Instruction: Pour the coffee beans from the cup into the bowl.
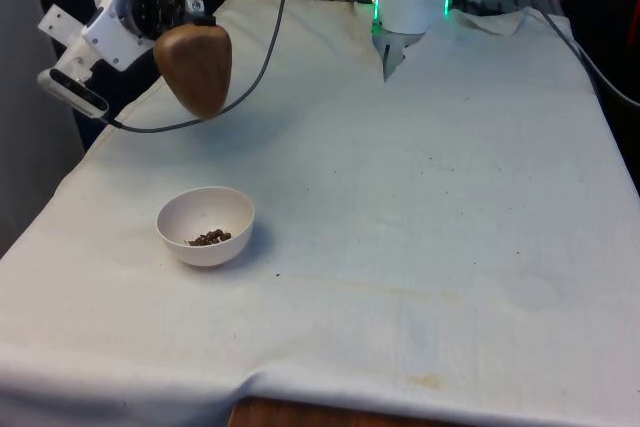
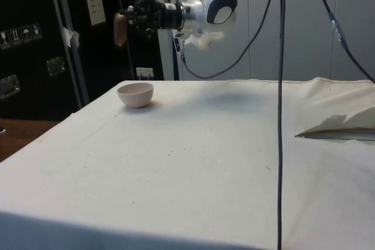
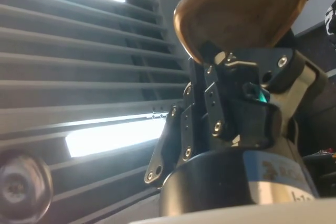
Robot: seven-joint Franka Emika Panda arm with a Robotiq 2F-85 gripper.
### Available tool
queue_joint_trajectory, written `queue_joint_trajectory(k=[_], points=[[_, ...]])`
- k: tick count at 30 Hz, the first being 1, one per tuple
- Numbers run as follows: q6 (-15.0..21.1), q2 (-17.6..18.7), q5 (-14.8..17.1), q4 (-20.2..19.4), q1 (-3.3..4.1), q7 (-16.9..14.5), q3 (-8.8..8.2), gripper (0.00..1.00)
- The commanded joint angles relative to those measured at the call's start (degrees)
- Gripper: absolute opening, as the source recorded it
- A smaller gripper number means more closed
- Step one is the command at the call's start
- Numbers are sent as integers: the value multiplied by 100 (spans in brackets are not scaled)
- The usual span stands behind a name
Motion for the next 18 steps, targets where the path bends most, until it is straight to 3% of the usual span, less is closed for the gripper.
queue_joint_trajectory(k=[1,18], points=[[-29,-29,46,-40,-6,-6,11,0],[-384,-17,74,-155,0,-160,-80,0]])
